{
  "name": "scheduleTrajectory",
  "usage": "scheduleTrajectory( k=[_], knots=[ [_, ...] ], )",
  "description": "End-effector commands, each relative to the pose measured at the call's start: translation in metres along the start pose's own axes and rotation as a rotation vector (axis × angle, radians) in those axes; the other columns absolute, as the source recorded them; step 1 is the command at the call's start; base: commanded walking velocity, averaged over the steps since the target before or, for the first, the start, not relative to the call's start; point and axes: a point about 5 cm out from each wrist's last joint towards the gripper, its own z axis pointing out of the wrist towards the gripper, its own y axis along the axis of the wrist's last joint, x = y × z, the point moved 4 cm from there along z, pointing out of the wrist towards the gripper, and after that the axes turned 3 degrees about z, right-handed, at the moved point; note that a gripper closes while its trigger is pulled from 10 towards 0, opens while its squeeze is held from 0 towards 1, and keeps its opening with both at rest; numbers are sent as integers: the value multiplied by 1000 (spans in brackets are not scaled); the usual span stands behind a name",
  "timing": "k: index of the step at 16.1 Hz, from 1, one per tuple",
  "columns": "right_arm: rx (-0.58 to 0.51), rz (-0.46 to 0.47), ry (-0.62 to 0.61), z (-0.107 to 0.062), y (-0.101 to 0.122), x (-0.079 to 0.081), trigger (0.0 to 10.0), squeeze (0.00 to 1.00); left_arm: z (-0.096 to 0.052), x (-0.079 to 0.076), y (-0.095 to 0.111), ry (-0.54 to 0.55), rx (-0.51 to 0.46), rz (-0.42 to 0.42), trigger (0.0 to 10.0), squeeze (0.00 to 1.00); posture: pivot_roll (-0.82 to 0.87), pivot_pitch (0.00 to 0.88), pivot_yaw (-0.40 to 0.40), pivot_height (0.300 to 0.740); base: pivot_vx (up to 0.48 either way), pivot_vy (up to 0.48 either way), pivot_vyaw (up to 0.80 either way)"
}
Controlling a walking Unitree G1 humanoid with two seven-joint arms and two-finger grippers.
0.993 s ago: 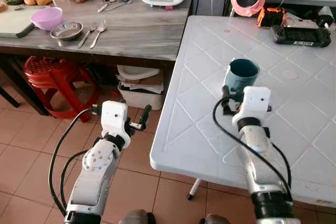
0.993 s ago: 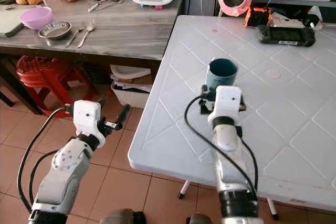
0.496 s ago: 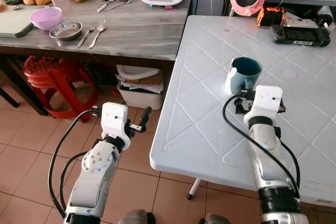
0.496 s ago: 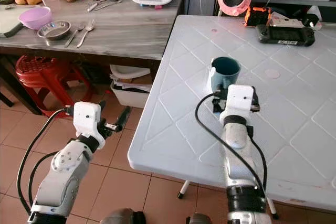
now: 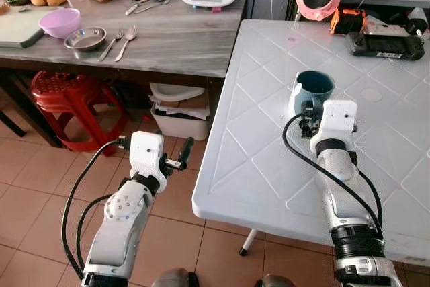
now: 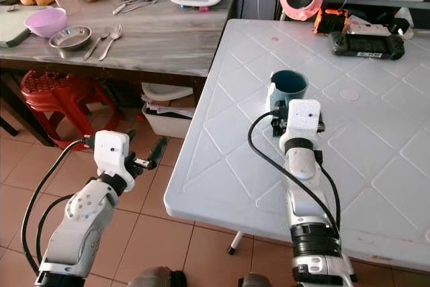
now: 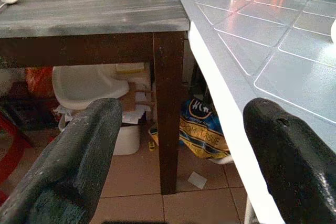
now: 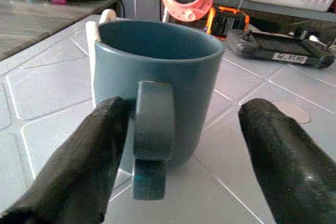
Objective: Setting the table
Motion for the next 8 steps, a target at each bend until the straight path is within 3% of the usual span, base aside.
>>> scheduleTrajectory(
  k=[1,3,8],
  knots=[
    [-7,3,24,3,3,4,235,0,0,3,2,8,4,20,10000,0,35,24,67,740,0,0,0],
    [-2,9,25,3,2,3,824,0,1,4,2,13,8,23,10000,0,34,24,70,740,0,0,0],
    [2,15,38,2,0,5,0,0,2,4,2,7,9,26,10000,0,30,21,74,740,0,0,0]
  ],
)
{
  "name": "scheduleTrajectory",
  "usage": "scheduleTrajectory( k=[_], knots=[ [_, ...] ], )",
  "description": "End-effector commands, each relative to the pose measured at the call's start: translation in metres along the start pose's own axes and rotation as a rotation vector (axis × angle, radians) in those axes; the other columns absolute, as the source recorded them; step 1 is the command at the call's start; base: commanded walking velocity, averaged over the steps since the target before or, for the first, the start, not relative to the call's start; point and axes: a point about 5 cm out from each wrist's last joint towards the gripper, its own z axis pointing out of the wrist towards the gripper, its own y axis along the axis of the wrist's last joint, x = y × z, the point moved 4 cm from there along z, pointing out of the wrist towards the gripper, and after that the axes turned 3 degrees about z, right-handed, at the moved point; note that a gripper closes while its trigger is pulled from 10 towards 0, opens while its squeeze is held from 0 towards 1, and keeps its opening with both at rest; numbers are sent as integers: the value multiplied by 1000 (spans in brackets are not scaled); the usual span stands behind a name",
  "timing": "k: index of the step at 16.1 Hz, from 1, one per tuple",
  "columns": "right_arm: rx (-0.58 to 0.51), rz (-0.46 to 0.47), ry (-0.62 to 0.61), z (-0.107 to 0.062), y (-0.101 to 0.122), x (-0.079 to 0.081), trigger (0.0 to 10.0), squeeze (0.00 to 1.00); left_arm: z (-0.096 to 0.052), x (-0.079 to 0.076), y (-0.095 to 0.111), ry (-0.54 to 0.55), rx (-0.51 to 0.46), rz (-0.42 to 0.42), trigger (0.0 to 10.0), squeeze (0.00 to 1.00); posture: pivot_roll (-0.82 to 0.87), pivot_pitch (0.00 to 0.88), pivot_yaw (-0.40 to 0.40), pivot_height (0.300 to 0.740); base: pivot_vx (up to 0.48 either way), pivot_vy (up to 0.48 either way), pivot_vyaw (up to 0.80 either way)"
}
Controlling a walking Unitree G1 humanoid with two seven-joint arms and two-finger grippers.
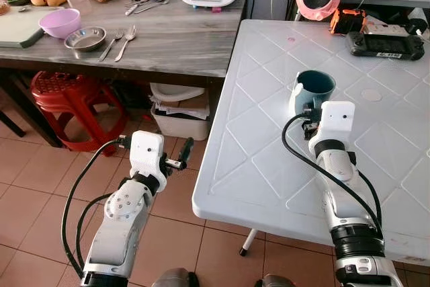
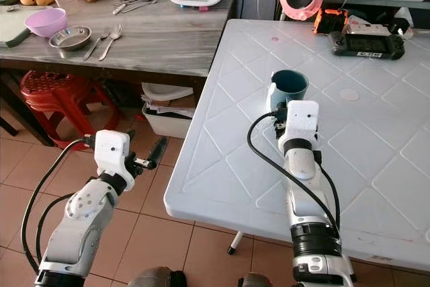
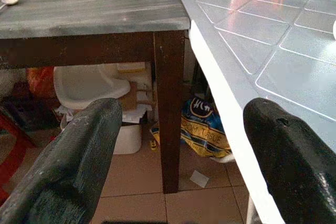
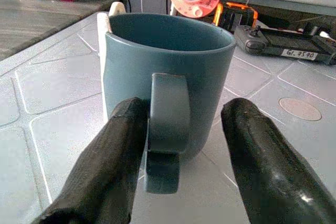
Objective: Setting the table
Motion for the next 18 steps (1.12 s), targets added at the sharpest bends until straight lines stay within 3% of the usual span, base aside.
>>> scheduleTrajectory(
  k=[1,15,16,18],
  knots=[
    [-6,5,17,2,2,4,0,0,0,3,0,6,5,15,10000,0,32,21,73,740,0,0,0],
    [-26,33,45,1,4,10,0,0,2,6,-1,29,14,10,10000,0,28,14,68,740,0,0,0],
    [-72,65,59,-6,14,15,6392,0,2,9,-2,47,21,-4,10000,0,29,7,63,740,0,0,0],
    [-111,80,66,-18,19,19,10000,0,2,9,-3,55,22,-11,10000,0,24,0,56,740,0,0,0]
  ],
)
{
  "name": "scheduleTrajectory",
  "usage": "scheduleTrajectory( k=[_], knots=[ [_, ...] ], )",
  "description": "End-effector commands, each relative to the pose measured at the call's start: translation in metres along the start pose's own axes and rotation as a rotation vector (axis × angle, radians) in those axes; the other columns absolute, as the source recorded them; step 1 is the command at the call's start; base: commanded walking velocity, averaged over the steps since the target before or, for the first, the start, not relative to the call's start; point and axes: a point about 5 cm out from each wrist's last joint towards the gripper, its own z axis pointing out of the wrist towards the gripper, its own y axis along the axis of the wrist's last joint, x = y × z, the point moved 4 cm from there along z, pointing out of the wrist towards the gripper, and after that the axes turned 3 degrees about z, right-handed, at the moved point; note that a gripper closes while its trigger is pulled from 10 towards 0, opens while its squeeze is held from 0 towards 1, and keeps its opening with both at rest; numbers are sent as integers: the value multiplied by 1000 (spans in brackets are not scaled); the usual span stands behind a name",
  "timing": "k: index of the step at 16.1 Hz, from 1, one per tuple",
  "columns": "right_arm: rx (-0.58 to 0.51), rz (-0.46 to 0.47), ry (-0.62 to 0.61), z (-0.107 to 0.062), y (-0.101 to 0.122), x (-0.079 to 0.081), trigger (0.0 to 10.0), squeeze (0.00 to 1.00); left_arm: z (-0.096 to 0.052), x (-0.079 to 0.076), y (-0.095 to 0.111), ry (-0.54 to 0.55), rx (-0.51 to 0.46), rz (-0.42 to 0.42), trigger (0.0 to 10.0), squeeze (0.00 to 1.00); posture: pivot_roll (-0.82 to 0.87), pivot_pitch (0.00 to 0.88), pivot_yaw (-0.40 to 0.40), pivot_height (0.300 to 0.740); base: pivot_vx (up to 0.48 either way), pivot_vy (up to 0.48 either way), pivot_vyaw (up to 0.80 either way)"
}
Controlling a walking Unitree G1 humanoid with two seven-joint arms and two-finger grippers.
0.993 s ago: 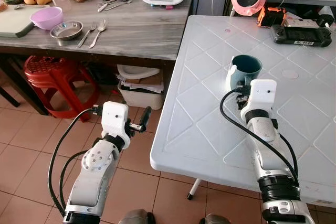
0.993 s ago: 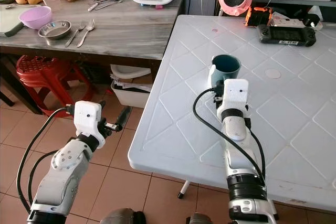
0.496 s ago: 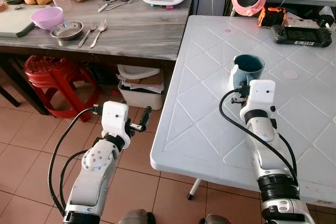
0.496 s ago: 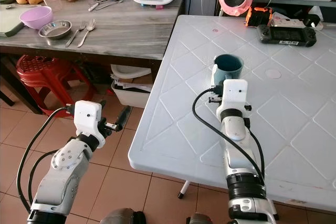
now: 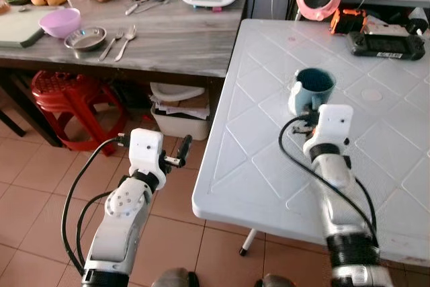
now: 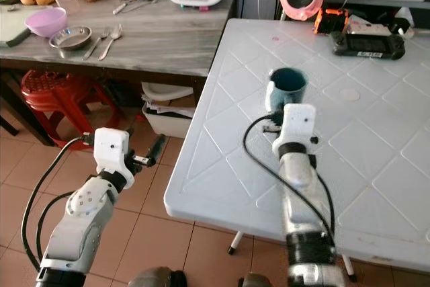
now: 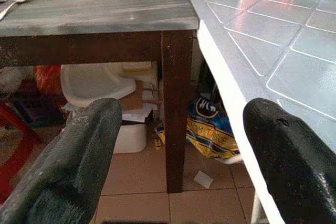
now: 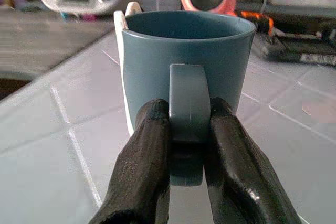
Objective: Setting the table
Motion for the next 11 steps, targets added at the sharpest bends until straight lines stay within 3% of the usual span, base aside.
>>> scheduleTrajectory(
  k=[1,2,5,11],
  knots=[
    [-47,11,15,-2,11,5,10000,0,0,5,-2,22,15,-6,10000,0,23,0,54,740,0,0,0],
    [-30,15,20,-12,6,4,10000,0,2,5,-2,25,12,-11,10000,0,17,0,52,740,0,480,0],
    [-14,4,13,-20,1,0,10000,0,5,3,-2,12,8,-14,10000,0,6,0,53,740,0,480,0],
    [-8,-4,11,-22,2,-3,10000,0,13,7,10,26,-49,-30,10000,0,-6,0,51,740,0,480,0]
  ],
)
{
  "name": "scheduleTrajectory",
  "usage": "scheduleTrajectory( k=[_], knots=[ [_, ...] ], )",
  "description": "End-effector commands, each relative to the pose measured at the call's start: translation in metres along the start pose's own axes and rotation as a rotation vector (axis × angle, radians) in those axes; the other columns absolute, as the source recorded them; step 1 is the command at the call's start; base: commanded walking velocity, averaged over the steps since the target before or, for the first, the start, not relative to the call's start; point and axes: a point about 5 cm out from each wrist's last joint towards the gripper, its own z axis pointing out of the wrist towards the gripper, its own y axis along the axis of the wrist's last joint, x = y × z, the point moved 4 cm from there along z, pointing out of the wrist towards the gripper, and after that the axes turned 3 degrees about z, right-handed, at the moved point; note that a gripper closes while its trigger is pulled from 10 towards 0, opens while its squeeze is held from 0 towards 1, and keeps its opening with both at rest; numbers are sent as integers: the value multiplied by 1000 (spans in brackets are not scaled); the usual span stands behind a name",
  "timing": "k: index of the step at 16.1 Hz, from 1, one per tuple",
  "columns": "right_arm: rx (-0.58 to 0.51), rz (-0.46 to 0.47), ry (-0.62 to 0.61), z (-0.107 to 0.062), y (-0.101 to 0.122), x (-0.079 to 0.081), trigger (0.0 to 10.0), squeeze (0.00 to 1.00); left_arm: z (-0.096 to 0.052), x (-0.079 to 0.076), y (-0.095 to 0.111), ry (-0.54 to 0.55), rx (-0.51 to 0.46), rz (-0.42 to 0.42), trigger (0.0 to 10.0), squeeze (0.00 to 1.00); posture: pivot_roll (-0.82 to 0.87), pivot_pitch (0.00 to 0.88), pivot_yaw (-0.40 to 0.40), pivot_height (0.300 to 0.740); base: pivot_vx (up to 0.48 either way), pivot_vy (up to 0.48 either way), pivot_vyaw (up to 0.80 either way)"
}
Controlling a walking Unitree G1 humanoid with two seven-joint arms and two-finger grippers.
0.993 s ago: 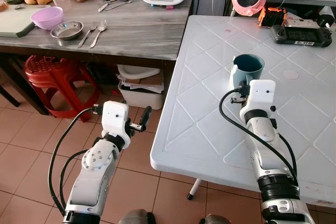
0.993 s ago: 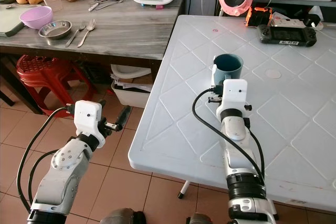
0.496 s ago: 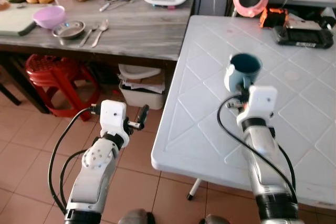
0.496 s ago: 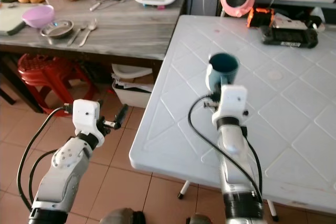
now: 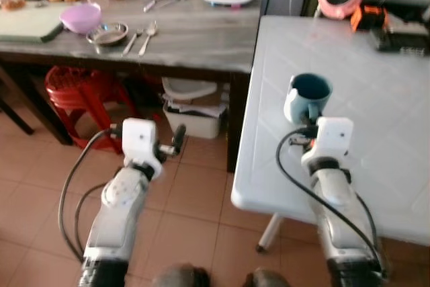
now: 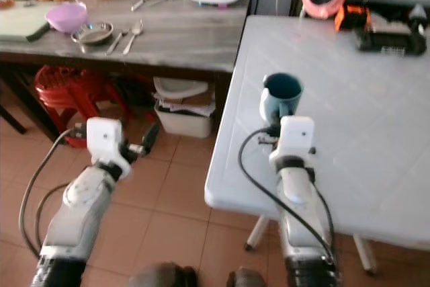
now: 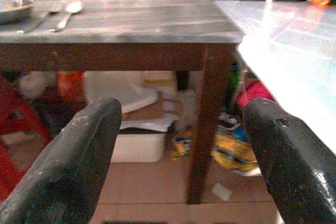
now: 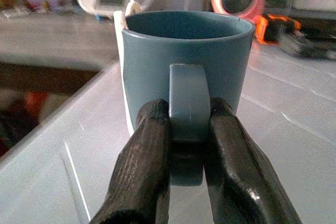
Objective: Setting the table
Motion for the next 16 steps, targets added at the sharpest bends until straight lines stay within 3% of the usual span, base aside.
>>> scheduleTrajectory(
  k=[1,16],
  knots=[
    [-32,10,7,2,9,3,10000,0,-1,8,-3,21,10,8,10000,0,-6,0,51,740,0,480,0],
    [-37,-17,-9,6,12,-5,10000,0,0,11,3,38,-40,31,10000,0,-7,0,46,740,0,450,0]
  ],
)
